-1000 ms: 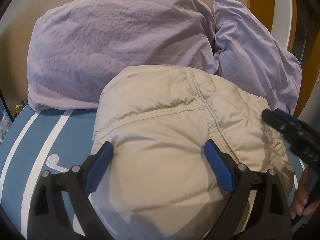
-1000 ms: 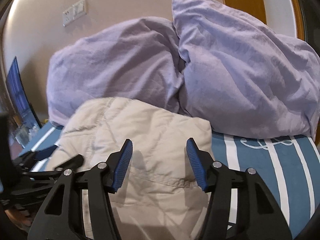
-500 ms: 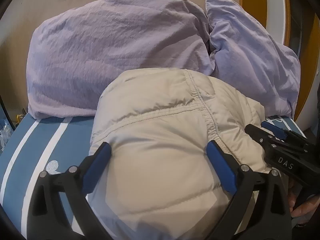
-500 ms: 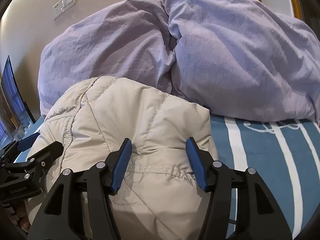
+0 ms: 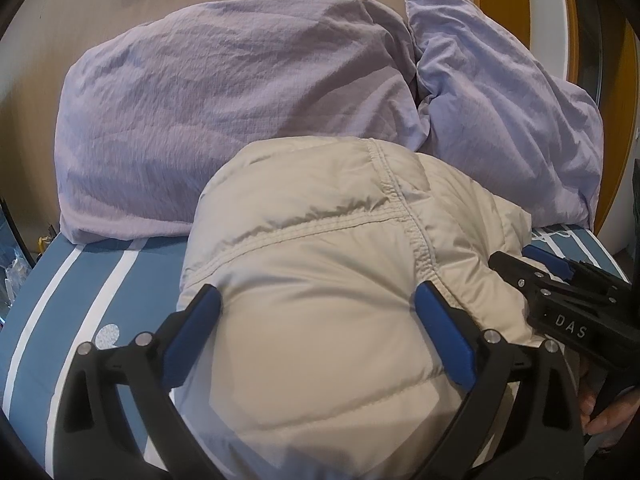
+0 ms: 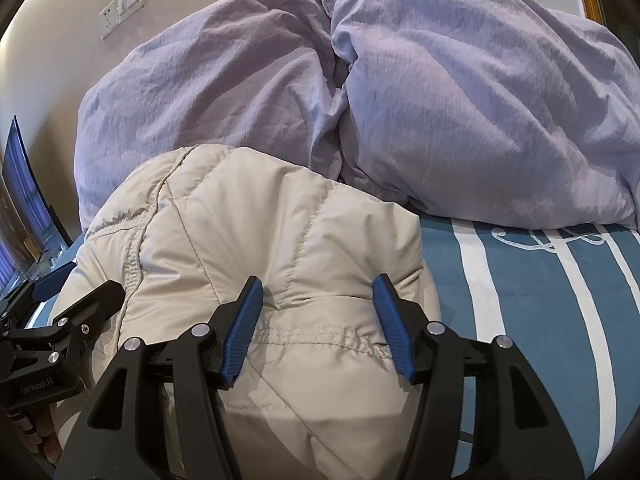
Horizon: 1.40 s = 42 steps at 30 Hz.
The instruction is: Fold large clothes
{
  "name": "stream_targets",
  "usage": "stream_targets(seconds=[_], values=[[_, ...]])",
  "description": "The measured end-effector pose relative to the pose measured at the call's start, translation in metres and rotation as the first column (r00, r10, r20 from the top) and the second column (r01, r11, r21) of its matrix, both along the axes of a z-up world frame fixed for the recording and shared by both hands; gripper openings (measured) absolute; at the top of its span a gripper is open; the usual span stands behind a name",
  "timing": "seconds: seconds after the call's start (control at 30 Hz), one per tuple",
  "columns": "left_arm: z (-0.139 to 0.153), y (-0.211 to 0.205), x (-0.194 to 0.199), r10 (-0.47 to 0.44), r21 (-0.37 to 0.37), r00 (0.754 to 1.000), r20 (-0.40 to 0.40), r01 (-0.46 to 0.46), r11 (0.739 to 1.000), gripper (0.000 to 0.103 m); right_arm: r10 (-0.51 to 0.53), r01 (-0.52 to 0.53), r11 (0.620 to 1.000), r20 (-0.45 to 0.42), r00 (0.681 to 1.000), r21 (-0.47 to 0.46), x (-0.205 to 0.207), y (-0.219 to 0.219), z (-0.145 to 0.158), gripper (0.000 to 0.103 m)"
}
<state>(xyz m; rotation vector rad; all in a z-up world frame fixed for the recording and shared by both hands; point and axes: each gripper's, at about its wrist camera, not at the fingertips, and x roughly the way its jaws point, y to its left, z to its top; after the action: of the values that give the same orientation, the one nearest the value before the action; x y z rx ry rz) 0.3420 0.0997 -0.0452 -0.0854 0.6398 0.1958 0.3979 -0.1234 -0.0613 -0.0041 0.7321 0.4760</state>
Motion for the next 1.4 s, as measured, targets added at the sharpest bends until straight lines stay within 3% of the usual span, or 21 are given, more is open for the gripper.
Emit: stream_targets(seconds=[0.2,0.37,0.57,0.97,1.4], values=[[0.006,0.003,-0.010,0.007,-0.006,1.000,-0.007,-0.007,1.000,0.101,0.003,-0.003,0.999,0.006,1.000,-0.038,-0.018,-0.005,0.014,0.061],[0.015,0.010,-0.040,0.027,-0.074,1.000,-0.008,-0.028,0.997,0.101,0.004,-0.004,1.000,-0.013,1.000,-0.021,-0.041,-0.019,0.030,0.077],[0.026,0.011,-0.087,0.038,-0.065,0.999,-0.007,-0.038,0.997,0.101,0.023,-0.022,1.000,-0.023,0.999,0.003,-0.078,-0.034,0.046,0.098],[0.037,0.001,-0.171,0.018,-0.108,1.000,-0.005,-0.018,0.994,0.101,0.007,-0.008,0.999,-0.034,0.999,-0.045,-0.153,-0.050,0.055,0.102],[0.034,-0.009,-0.209,0.004,-0.165,0.999,-0.045,-0.012,0.986,0.101,0.041,-0.046,0.998,-0.107,0.993,-0.047,-0.195,-0.059,0.050,0.102]])
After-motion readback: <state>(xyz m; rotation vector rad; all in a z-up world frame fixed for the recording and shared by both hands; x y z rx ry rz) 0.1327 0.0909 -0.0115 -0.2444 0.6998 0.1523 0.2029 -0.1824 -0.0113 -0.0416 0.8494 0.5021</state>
